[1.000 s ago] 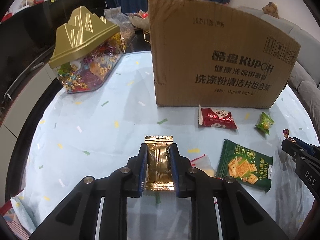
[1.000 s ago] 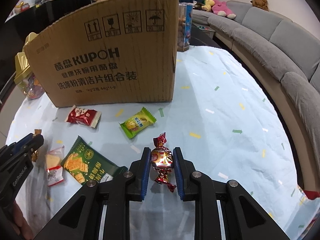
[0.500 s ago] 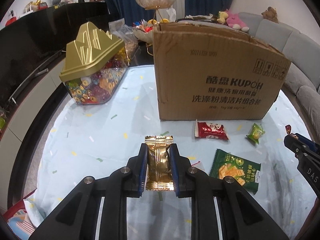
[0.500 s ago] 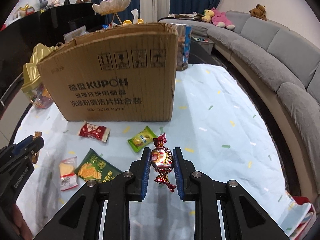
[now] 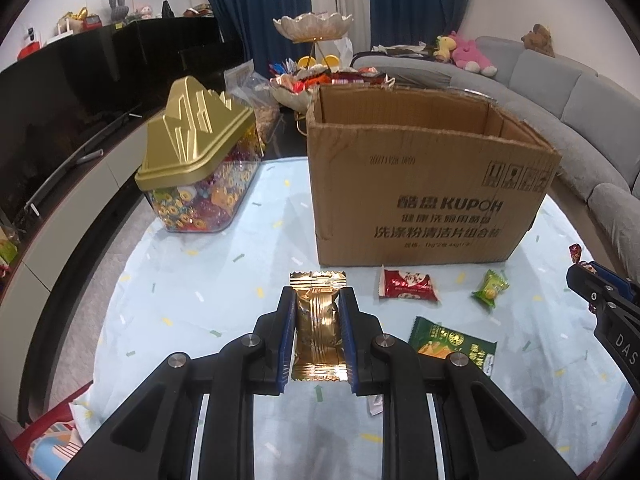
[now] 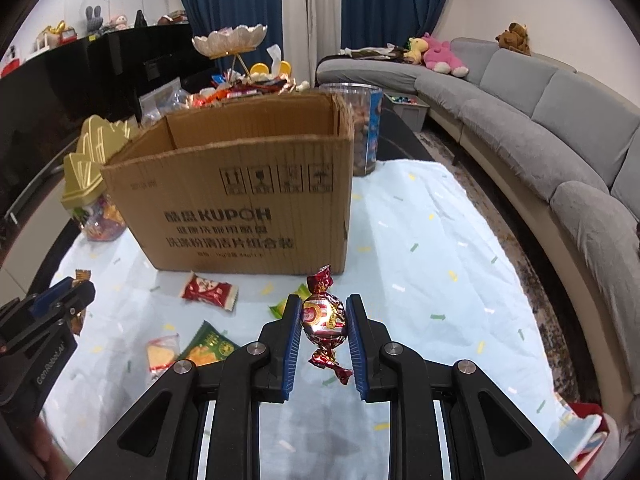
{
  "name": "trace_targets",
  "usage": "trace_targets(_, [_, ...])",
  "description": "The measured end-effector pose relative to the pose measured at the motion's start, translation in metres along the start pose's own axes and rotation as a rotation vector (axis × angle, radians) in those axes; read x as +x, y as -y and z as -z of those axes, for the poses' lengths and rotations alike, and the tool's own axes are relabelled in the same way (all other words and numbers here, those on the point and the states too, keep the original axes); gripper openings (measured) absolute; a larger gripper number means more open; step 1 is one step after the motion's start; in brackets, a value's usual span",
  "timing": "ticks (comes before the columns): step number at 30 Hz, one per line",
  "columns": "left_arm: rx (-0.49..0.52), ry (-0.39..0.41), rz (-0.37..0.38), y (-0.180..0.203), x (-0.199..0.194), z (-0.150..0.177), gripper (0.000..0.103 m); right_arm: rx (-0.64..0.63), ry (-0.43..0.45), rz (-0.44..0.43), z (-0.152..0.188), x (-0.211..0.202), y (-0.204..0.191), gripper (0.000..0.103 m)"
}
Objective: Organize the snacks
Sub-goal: 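Carry the gold candy in the left tool while the right tool carries the red candy into the box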
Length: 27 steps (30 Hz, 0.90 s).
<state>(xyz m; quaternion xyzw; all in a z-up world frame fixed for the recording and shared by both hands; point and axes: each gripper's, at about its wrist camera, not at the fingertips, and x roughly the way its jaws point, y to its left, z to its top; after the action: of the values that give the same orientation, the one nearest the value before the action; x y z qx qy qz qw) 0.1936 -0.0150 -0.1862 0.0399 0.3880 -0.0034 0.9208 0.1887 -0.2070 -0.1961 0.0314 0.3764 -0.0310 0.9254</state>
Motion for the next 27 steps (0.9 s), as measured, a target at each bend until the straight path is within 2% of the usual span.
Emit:
trace_targets(14, [0.010,0.040,-0.010,0.005,-0.029,-0.024,0.022,0.010,0.062,-0.018,-0.025,-0.031,0.001,0.024])
trace_targets(27, [0.007,0.092,0.004,0.011,-0.043,-0.062,0.022,-0.009,0.110,-0.043,-0.059,-0.049,-0.005,0.024])
